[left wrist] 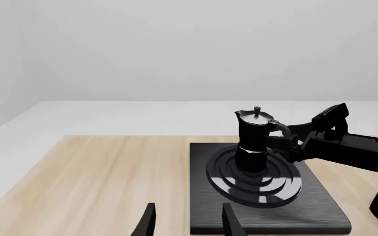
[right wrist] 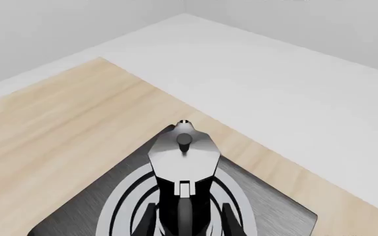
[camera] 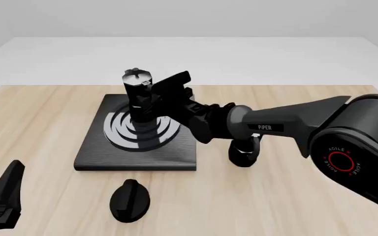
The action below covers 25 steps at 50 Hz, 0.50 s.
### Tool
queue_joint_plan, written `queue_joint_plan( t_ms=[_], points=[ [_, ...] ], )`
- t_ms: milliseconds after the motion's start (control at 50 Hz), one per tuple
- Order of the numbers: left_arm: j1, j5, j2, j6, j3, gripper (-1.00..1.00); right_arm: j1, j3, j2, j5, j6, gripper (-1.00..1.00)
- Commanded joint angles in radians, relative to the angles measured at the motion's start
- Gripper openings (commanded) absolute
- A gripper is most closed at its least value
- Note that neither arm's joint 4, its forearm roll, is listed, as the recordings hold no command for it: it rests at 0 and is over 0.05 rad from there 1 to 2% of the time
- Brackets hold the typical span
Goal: Put the right moka pot on the stove.
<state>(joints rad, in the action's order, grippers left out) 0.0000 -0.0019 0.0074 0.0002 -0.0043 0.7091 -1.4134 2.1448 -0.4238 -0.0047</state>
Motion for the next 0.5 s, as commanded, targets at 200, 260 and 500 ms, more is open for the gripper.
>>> queue_joint_plan(
  t_ms=[200,260,500],
  points=[
    [0.0,0.0,0.0,0.0,0.0,1.0,-0.011,0.038,-0.038,-0.012,-0.01,1.0],
    [0.0,0.0,0.0,0.0,0.0,1.0,-0.01,0.05,-0.048,-0.018,-0.022,1.0],
    [0.0,0.0,0.0,0.0,0.0,1.0,-0.003,0.11,-0.122,-0.024,-0.03,1.0]
  ],
)
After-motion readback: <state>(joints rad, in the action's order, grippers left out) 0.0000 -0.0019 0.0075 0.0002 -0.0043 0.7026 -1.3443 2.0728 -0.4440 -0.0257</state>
